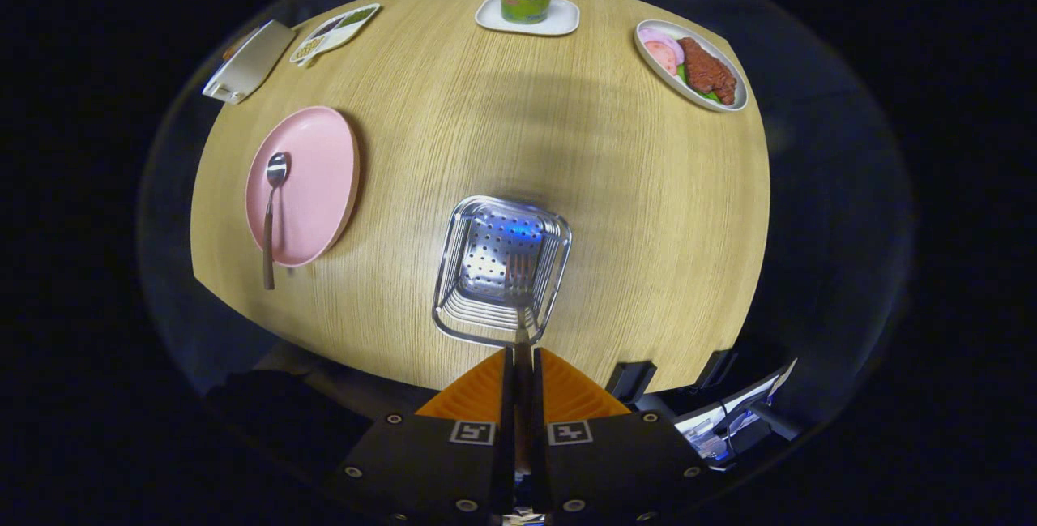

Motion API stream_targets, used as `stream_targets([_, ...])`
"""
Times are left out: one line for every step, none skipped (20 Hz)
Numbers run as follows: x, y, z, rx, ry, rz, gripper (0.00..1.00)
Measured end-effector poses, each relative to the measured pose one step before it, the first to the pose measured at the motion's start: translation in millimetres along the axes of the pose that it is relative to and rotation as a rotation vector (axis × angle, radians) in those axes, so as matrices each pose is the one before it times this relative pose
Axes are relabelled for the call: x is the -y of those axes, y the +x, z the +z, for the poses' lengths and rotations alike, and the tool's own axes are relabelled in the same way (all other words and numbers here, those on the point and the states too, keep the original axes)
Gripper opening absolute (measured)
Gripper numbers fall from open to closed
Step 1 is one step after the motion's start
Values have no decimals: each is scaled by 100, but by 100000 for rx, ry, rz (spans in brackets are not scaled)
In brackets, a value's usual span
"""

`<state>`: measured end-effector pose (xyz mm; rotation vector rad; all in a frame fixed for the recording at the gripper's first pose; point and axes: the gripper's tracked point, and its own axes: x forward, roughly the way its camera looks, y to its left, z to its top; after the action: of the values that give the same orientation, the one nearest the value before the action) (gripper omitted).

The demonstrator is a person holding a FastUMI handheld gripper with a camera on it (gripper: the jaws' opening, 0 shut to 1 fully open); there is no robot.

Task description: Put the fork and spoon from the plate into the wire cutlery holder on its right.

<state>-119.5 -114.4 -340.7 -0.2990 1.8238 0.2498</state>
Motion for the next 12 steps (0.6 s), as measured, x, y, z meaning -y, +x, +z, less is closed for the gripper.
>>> stream_targets([21, -256, 567, 2318, 134, -30, 9])
stream_targets([15, -346, 552, 3048, -114, -119, 10])
stream_targets([-154, -358, 708, 3187, 726, -227, 11])
stream_targets([-236, -331, 632, 3372, 1325, 528, 11])
stream_targets([-237, -377, 637, 3181, 1978, 412, 11])
stream_targets([-485, -358, 700, 4200, 1740, 1406, 12])
stream_targets([-459, -409, 776, 4141, 1669, 1020, 12])
stream_targets([-436, -333, 590, 4228, 1554, 1128, 13])
stream_targets([-497, -412, 838, 4881, 1845, 776, 14])
stream_targets([-591, -456, 744, 5166, 1699, 993, 17])
stream_targets([-679, -480, 950, 5658, 1443, 1029, 20])
stream_targets([-417, -284, 824, 5599, 596, -6, 30])
